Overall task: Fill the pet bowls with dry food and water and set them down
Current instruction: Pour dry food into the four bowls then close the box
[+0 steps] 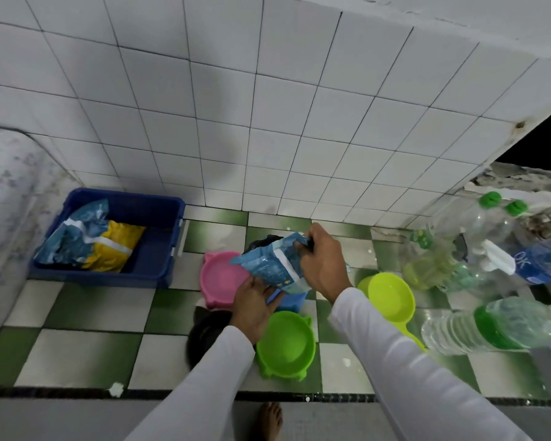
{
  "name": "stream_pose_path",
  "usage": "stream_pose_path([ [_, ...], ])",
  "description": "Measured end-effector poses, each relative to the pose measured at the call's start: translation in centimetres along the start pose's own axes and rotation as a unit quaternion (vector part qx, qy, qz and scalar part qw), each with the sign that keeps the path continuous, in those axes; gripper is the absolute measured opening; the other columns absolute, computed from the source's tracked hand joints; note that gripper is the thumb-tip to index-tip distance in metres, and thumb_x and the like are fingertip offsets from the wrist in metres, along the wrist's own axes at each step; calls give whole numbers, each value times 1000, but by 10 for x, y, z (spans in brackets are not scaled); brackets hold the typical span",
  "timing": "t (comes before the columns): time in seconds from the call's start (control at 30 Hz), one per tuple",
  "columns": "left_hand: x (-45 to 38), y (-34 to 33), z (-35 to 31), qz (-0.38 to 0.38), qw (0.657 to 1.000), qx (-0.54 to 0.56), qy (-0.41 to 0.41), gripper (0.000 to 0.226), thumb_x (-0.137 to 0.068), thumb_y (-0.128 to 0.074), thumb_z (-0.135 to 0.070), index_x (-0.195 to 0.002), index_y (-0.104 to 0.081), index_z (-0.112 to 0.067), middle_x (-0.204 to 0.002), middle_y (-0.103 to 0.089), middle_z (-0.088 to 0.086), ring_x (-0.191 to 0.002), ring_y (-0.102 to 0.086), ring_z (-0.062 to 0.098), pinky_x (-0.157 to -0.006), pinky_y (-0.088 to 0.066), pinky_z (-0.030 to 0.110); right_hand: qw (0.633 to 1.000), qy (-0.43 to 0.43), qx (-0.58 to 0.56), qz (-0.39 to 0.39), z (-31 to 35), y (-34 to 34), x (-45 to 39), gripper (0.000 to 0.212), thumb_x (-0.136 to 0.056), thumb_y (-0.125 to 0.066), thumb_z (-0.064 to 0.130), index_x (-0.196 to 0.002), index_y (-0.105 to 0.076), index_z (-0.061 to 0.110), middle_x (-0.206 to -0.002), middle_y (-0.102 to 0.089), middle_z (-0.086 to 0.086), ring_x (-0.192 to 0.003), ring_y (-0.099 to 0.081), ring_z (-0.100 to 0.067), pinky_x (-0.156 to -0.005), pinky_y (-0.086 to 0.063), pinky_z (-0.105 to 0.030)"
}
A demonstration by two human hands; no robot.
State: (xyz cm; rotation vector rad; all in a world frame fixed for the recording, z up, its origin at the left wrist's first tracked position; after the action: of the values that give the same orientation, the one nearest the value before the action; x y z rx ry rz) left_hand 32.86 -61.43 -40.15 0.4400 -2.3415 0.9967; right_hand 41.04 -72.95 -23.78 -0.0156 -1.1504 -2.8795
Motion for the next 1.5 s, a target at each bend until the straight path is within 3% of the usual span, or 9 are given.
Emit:
stream_pose_path([
  [0.1,-3,-1,7,-13,1000,16,8,37,-111,-38,-15,-144,-54,-16,-130,-71,10,-115,-68,26,-95,-57,42,1000,7,17,21,-2,-6,-6,20,-94,-58,5,-82,-47,16,-72,-55,-1,-68,-46,-21,-60,-36,-32],
  [0.17,-5,-1,9,-17,1000,19,7,36,-110,-40,-14,-143,-55,-14,-133,-69,13,-112,-69,26,-84,-61,37,999,9,33,30,-2,-8,-9,20,-95,-57,6,-81,-47,16,-70,-53,1,-67,-45,-21,-59,-32,-33],
  [0.33,-7,-1,13,-27,999,31,15,34,-110,-40,-17,-141,-56,-14,-134,-67,14,-126,-63,33,-91,-60,42,996,28,65,54,-1,-20,-17,16,-95,-56,9,-84,-48,16,-66,-48,7,-67,-44,-23,-65,-40,-37],
  [0.5,-12,3,18,-37,998,45,19,36,-111,-39,-17,-143,-54,-11,-135,-66,18,-116,-65,31,-93,-59,43,994,52,73,68,3,-31,-22,13,-96,-59,11,-87,-50,16,-73,-55,-1,-70,-48,-26,-64,-37,-34],
  [0.8,-17,12,20,-55,996,54,37,38,-112,-36,-26,-143,-55,-14,-130,-69,16,-102,-69,25,-80,-62,38,987,86,103,94,10,-49,-25,9,-96,-57,16,-91,-53,11,-77,-63,-11,-71,-56,-32,-63,-45,-39],
  [1.0,-18,13,21,-64,995,54,55,37,-112,-36,-28,-140,-56,-12,-130,-68,17,-121,-63,35,-94,-57,44,981,105,131,99,16,-60,-27,10,-97,-57,17,-92,-53,9,-81,-65,-14,-73,-59,-34,-65,-49,-43],
  [1.2,-19,17,22,-64,993,69,65,34,-112,-40,-23,-136,-58,-10,-115,-72,16,-105,-67,32,-84,-59,41,977,112,146,108,21,-68,-26,13,-97,-58,21,-93,-53,10,-82,-66,-13,-74,-59,-32,-65,-52,-43],
  [1.5,-22,18,30,-64,991,92,78,33,-110,-43,-20,-137,-58,-9,-131,-67,22,-125,-60,41,-94,-57,48,973,108,167,115,23,-71,-24,11,-97,-57,22,-96,-53,12,-87,-68,-13,-77,-60,-34,-71,-54,-46],
])
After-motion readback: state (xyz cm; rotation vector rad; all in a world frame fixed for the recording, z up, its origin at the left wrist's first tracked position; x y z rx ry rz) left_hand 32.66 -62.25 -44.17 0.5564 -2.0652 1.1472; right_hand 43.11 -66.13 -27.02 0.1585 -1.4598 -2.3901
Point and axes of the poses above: each hand's wrist, its own x-axis away from the middle knuckle, its own y-axis out of the back of the hand, z = x × y, the point moved 9 cm from there along -x, towards the middle knuckle
